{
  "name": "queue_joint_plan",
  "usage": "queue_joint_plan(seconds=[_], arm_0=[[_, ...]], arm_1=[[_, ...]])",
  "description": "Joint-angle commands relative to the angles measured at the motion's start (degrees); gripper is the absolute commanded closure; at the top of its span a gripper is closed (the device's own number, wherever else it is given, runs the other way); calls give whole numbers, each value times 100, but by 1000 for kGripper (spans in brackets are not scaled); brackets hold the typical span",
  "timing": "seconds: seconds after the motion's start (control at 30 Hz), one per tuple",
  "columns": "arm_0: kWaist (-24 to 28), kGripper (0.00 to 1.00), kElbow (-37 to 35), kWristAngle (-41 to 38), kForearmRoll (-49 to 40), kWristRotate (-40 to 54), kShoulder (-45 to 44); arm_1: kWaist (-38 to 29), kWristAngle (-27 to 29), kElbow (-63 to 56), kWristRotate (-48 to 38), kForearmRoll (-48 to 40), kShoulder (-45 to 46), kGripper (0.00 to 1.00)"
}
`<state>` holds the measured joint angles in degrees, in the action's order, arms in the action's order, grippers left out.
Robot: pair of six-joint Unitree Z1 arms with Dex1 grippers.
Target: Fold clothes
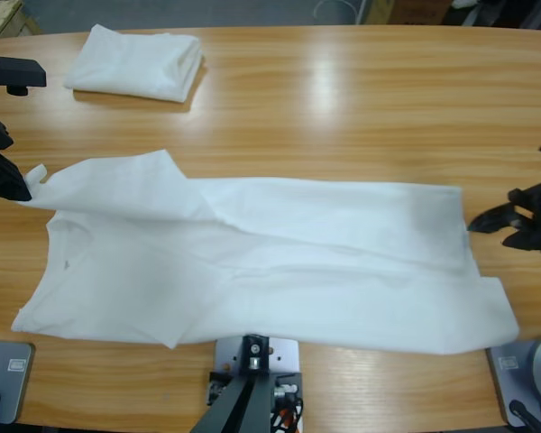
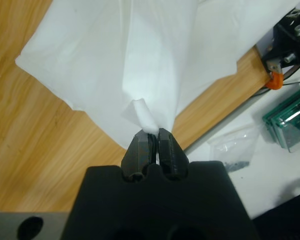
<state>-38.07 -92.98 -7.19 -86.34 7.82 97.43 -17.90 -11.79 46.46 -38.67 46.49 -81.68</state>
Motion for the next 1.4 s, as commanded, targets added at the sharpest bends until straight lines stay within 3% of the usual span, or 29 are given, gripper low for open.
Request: queue_joint_plan(seconds=[0.03, 0.37, 1.03, 1.2, 1.3, 1.4], arm_0=[[-69, 1000, 166, 53, -96, -43, 74], [-69, 1000, 134, 86, -98, -43, 109], [-69, 1000, 148, 127, -94, -43, 136], [-69, 1000, 157, 130, -94, -43, 145], [-69, 1000, 157, 130, -94, -43, 162], [-69, 1000, 157, 130, -85, -43, 171]], arm_1=[[-82, 61, -640, -673, -705, -240, 403], [-263, -153, -1060, -1132, -1324, -512, 413], [-284, -32, -1009, -1283, -1459, -1180, 439], [-284, -26, -1025, -1213, -1529, -1161, 883], [-284, -11, -1025, -1209, -1529, -1104, 1000], [-284, 9, -1025, -1181, -1520, -1013, 1000]])
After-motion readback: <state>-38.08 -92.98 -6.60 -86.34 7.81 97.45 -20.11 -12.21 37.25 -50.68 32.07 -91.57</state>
